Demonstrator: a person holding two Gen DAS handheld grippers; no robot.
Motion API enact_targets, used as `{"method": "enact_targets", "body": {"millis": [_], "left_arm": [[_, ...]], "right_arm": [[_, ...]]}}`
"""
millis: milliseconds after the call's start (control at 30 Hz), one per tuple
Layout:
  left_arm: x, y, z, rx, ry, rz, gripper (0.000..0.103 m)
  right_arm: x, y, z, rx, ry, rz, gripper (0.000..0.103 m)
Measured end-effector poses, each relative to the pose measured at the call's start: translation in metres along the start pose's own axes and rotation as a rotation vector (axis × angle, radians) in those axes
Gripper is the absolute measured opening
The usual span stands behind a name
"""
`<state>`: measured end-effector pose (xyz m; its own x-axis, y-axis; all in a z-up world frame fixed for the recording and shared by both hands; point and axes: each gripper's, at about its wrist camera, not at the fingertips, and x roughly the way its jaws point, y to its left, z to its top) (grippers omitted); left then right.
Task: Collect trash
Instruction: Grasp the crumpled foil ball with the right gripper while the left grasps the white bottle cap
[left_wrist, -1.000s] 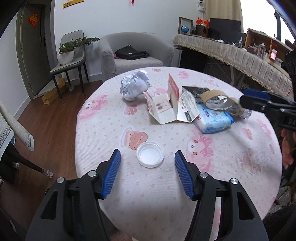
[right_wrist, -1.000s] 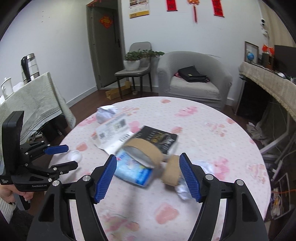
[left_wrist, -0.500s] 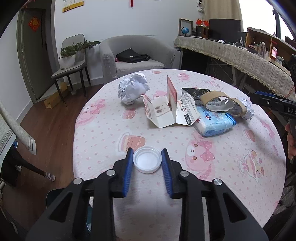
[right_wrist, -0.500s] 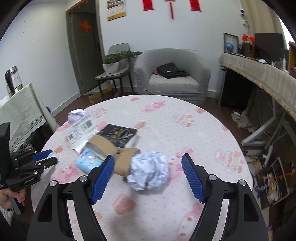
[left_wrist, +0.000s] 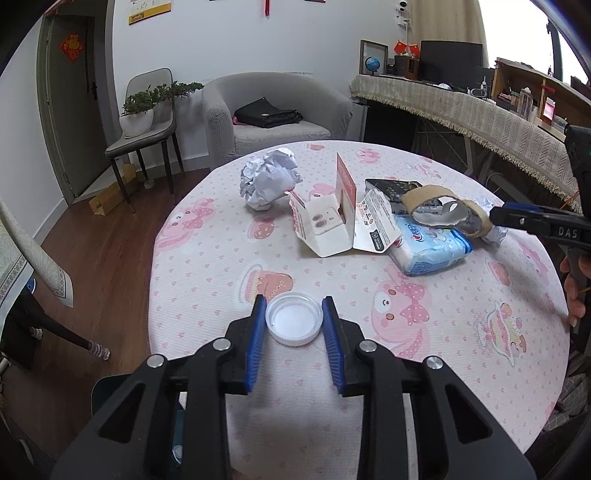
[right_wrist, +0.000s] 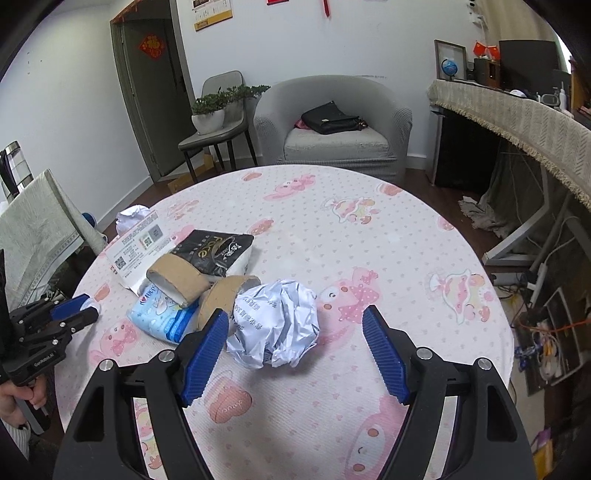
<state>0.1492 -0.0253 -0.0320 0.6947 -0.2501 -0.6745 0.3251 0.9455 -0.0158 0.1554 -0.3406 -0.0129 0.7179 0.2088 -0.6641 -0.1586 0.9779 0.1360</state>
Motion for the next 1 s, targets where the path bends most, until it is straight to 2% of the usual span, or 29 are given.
{"method": "enact_targets", "body": {"millis": [467,533,667,733,1000], "left_arm": [[-0.006,0.005,0.000,-0.018,-0.012,-0.011,0.032],[-0.007,0.007,0.000,-0.019,-0.012,-0.011,0.032],[-0.007,0.006,0.000,-0.017,-0.013,-0.013,0.032],[-0.008,0.007,0.000,-0.016,-0.014,-0.012,0.032],[-0.017,0.017,-0.003,-0.022,-0.026,-0.007,0.032]], "right_arm": [[0.021,0.005,0.002,0.008,0.066,0.018,0.076],[0.022,0.006,0.002,0.003,0.069,0.022,0.073],[0.024,0.011,0.004,-0.015,0.074,0.037,0.061],[0.023,0.014,0.004,-0.025,0.072,0.042,0.049],[0.007,0.025,0.014,-0.058,-0.015,-0.071,0.047]]}}
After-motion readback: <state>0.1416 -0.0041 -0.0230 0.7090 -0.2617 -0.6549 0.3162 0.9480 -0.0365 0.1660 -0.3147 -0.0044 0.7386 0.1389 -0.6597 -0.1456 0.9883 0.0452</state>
